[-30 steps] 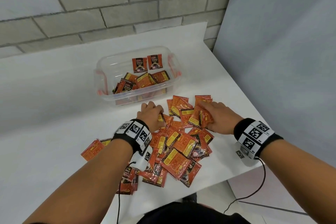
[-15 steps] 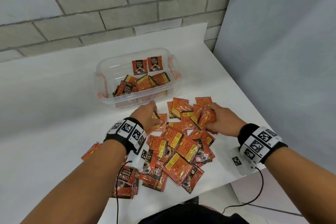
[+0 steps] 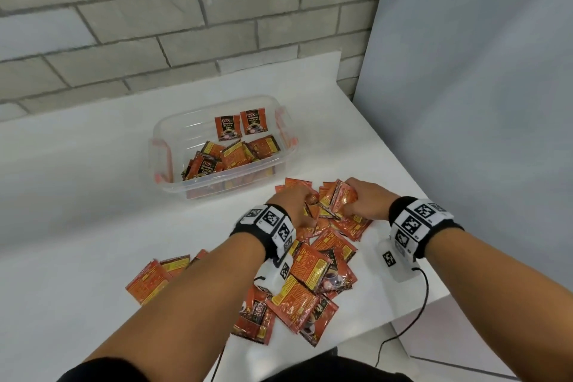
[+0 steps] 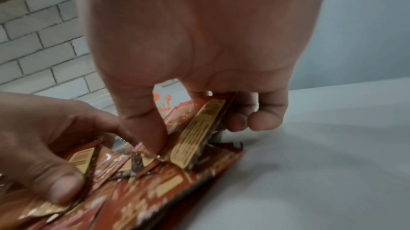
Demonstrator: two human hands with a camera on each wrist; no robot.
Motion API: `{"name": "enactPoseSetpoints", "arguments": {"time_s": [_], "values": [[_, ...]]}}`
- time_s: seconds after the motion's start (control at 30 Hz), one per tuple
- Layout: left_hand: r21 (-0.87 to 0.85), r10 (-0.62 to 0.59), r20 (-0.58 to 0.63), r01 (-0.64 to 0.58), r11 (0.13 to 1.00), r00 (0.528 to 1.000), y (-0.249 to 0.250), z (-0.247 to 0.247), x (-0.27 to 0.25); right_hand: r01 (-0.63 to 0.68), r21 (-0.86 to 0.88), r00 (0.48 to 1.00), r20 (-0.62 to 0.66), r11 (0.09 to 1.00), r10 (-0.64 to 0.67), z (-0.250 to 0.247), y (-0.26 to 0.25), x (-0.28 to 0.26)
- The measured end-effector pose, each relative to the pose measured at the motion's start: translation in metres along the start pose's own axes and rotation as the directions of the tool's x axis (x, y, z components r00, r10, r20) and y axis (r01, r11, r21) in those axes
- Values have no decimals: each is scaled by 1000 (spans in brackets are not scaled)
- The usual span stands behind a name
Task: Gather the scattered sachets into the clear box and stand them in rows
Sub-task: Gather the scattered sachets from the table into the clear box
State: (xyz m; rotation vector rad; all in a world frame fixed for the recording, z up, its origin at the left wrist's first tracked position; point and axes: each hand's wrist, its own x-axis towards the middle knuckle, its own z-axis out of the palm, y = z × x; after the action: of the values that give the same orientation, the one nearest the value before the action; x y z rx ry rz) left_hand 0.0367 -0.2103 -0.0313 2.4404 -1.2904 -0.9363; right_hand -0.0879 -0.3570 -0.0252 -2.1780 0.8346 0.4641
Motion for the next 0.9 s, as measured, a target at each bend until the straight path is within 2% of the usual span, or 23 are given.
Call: {"name": "enactPoseSetpoints", "arguments": {"time_s": [0.2, 0.4, 0.47, 0.57, 0.67, 0.73, 0.77, 0.83, 0.9], "values": [[85, 3, -83, 4, 996, 997, 4, 9, 5, 2, 138, 993, -116, 990, 14, 7, 9, 0], [159, -89, -85, 102, 982, 992, 7, 10, 12, 20, 272, 987, -158, 962, 24, 6, 13, -6], [79, -78, -90, 85, 993, 993, 4, 6, 9, 16, 304, 984, -175, 953, 39, 2, 15, -10], [-150, -51, -131, 31, 988, 990, -6, -10, -7, 19, 338, 975, -216, 941, 58, -6, 16, -17], [-400, -44, -236, -55, 915, 971, -24, -41, -38, 115, 296, 970, -239, 948, -43, -22, -3, -30], [-463, -59, -361, -124, 877, 931, -43, -68, -64, 210, 270, 959, -242, 940, -145, -34, -32, -39], [-493, -92, -441, -155, 856, 893, -54, -82, -77, 256, 275, 951, -242, 927, -191, -38, -49, -40], [-557, -222, -584, -186, 810, 781, -78, -114, -95, 335, 300, 933, -238, 893, -270, -44, -84, -34], [-556, -338, -652, -126, 822, 679, -103, -145, -98, 382, 316, 916, -251, 868, -312, -44, -122, -22]]}}
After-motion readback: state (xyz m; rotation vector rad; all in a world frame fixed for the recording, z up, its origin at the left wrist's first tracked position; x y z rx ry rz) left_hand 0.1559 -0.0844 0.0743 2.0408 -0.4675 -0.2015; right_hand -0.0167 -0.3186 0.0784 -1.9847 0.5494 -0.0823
